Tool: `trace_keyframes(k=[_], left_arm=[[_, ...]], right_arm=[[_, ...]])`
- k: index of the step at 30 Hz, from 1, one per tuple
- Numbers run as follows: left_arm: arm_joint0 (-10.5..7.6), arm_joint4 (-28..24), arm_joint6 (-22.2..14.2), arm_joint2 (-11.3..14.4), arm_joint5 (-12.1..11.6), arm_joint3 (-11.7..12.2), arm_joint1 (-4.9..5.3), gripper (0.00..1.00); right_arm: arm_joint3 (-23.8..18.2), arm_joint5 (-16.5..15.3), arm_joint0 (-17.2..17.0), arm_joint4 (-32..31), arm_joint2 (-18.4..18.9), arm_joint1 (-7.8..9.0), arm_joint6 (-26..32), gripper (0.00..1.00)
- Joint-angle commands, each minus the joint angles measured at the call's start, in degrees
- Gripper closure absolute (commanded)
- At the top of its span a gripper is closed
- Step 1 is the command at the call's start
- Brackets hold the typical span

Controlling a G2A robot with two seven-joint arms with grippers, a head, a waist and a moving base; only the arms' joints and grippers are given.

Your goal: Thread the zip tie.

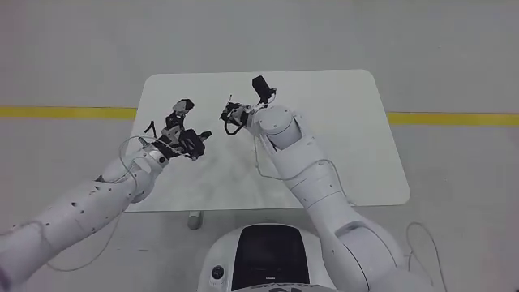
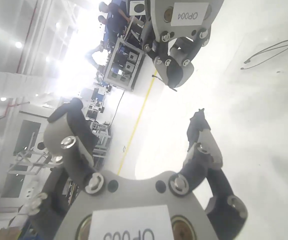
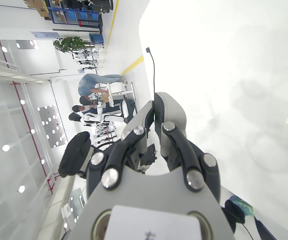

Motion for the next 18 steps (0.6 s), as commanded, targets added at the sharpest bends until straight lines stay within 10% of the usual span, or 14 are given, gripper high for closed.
trace_keyframes(k=[1,18], left_arm=[[-0.79,0.0,0.3,0.8,0.0,0.1,-0.11,0.0],[-1.92,0.0,-0.7,2.1,0.0,0.2,-0.69,0.0]], right_arm=[[0.1,0.0,0.2,0.4,-0.1,-0.04,0.1,1.0],[-0.6,0.0,-1.1,2.6,-1.3,-0.3,-4.5,1.0]])
